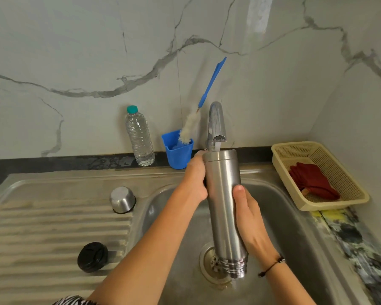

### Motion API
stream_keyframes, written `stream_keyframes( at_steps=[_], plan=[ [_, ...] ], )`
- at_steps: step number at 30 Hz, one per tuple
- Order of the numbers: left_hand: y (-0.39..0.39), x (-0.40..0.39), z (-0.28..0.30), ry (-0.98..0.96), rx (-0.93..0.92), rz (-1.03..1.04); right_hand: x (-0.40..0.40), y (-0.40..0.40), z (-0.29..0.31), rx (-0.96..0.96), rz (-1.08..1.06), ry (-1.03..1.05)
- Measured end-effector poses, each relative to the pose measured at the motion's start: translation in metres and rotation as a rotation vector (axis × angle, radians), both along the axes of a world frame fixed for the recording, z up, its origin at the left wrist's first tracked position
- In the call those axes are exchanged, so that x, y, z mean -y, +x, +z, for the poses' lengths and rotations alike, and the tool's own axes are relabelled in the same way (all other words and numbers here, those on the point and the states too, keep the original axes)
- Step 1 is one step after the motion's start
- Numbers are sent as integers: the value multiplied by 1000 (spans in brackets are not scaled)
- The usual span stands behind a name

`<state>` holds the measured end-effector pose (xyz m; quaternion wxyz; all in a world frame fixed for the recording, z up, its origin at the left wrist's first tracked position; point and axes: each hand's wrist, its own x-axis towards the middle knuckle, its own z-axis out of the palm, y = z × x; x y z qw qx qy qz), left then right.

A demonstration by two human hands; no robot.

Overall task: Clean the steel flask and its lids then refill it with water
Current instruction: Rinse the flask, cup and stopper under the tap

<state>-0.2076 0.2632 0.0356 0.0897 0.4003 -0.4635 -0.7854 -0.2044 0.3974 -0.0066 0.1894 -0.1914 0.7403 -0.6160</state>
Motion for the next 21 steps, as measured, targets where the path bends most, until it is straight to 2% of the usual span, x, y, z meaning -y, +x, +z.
stream_keyframes(
  at_steps=[3,7,10,12,17,21],
  plan=[
    [3,-1,0,35,-23,28,-2,-11,4,155,113,-13],
    [2,-4,-7,83,-6,78,-4,-19,6,358,158,28],
    [-2,-9,-12,118,7,216,-1,-16,2,180,188,174],
    [-7,-13,-14,45,-1,286,6,-9,0,70,99,185],
    [-15,-32,-13,-220,-82,240,23,-5,-5,86,-193,1],
    [-18,-16,-9,-143,-35,182,23,-3,-7,36,-171,-8]
  ],
)
